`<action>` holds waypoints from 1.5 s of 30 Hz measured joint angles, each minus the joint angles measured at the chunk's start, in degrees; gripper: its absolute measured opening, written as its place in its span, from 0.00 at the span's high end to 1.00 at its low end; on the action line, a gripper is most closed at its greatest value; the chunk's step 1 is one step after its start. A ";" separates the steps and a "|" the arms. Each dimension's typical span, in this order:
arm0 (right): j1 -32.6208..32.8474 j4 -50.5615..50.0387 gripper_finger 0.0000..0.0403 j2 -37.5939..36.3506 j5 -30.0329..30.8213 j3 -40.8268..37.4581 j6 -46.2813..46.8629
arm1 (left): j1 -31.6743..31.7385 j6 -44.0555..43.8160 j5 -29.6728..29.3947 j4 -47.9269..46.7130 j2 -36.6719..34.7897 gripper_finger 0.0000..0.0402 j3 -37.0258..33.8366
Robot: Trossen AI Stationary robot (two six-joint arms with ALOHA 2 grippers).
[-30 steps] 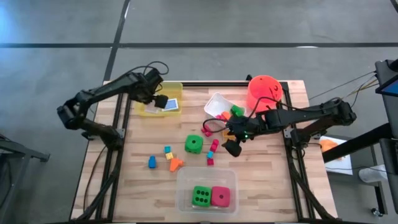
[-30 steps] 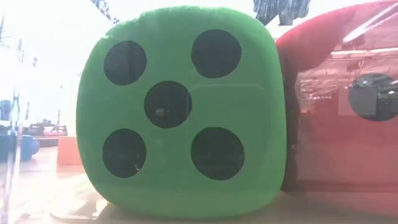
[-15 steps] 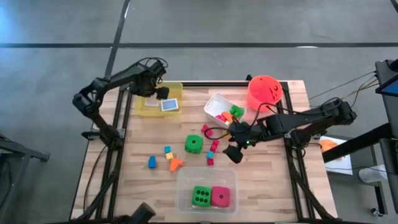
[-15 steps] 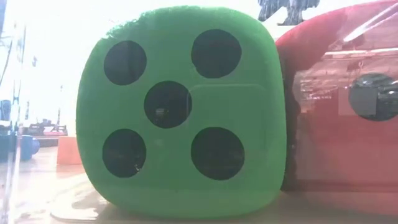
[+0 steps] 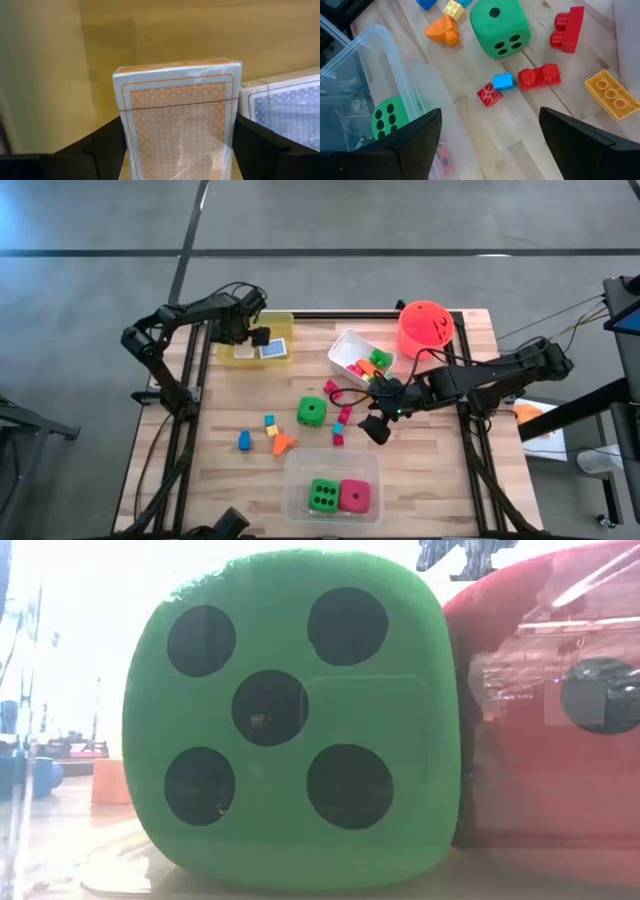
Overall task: Pick & Place Toys
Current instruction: Put the yellow deck of cards into the yellow bin
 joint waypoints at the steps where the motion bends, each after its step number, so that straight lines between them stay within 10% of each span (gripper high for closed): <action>1: 0.00 -0.02 0.18 0.00 0.00 0.00 0.15 | 0.00 -0.02 0.06 0.75 0.00 0.29 -0.50; 29: 0.00 -0.02 0.18 0.00 -0.04 0.00 0.23 | 0.00 -3.28 5.65 4.78 -0.10 0.29 -6.38; 36: 0.00 -0.02 0.18 0.00 -0.04 0.00 0.23 | -0.04 -3.58 10.07 4.55 0.00 0.05 -6.42; 45: 0.00 0.00 0.18 0.00 -0.02 0.00 0.23 | -0.04 -3.74 12.08 4.53 -0.28 0.25 -6.42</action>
